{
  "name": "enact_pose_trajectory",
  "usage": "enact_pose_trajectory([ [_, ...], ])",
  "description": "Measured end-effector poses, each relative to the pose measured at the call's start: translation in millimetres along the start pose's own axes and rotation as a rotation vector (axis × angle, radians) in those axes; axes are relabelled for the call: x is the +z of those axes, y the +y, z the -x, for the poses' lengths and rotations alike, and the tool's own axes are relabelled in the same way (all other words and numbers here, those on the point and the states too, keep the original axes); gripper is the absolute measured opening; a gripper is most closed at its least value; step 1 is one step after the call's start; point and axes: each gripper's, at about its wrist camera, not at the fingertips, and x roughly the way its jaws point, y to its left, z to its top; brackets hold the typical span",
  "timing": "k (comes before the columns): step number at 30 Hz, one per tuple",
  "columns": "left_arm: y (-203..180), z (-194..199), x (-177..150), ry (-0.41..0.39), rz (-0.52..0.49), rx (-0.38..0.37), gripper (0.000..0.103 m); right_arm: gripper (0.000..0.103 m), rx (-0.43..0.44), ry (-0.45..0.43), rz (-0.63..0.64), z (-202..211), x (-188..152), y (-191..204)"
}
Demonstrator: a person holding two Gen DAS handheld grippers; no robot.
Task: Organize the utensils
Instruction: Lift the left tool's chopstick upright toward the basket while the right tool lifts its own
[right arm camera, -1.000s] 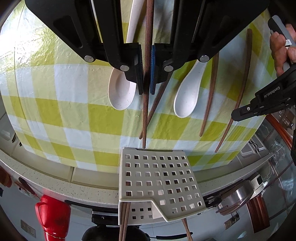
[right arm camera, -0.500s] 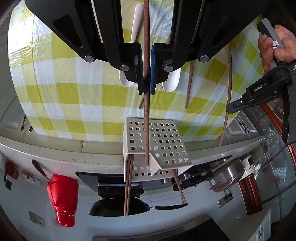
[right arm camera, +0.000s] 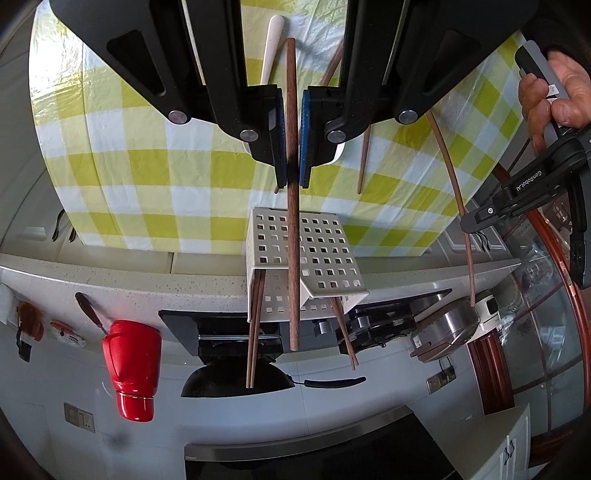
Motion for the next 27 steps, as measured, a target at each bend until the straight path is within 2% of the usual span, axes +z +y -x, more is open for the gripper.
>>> enact_pose_trajectory([
  [27, -3.4, 13.2, 9.5, -0.041, -0.005, -0.012, 0.006, 0.007, 0.000, -0.028, 0.002, 10.4, 5.3, -0.1],
])
